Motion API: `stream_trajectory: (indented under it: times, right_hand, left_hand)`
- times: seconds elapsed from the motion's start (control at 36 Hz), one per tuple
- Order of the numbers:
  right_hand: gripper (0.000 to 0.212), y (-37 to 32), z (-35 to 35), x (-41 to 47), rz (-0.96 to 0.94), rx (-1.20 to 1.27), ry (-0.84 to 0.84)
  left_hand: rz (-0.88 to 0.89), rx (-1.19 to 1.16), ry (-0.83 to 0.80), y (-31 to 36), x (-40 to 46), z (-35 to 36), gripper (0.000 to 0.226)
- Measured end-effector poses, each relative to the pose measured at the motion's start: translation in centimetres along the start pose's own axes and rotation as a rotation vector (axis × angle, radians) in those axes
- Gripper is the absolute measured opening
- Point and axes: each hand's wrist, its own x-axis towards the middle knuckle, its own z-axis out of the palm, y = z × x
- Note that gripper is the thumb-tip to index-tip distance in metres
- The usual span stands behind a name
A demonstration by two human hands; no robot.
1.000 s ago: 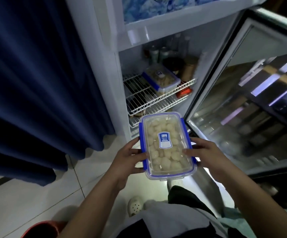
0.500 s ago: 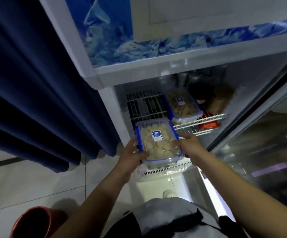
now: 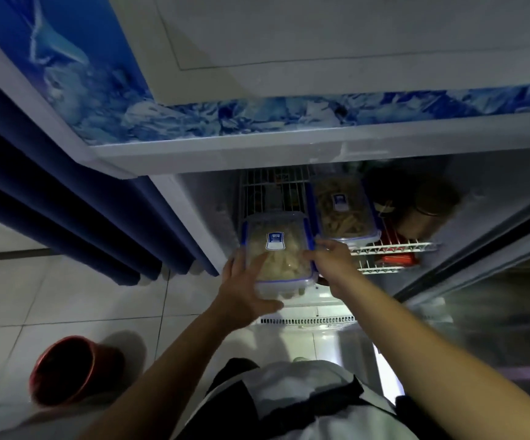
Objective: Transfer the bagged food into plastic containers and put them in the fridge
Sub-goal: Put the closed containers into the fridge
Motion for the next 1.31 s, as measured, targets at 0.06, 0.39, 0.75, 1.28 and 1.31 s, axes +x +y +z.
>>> stream_trajectory:
  times: [0.06, 0.39, 0.75, 1.28, 1.31]
  right_hand:
    - [0.020, -0.4, 0.3, 0.7, -0.004, -0.019, 0.027]
    - [0.035, -0.7, -4.6, 2.6, -0.509, -0.564, 0.090]
    - [0.098, 2.7, -7.3, 6.3, -0.341, -1.491, -0.039]
    - [0.096, 2.9, -7.4, 4.3, -0.305, -1.422, -0.022]
    - [0.096, 2.7, -7.3, 4.0, -0.301, -1.422, -0.021]
  left_hand:
    - [0.088, 0.369, 0.100, 0.4, 0.2, 0.9, 0.100]
    - [0.099, 0.494, 0.108, 2.1, 6.0, 0.5, 0.078]
    - [0.023, 0.561, 0.015, 1.2, 11.3, 2.0, 0.103]
    - [0.101, 0.514, -0.036, 0.0, 8.9, 2.2, 0.097]
    - [0.104, 0.520, -0.056, 0.1, 8.8, 1.9, 0.097]
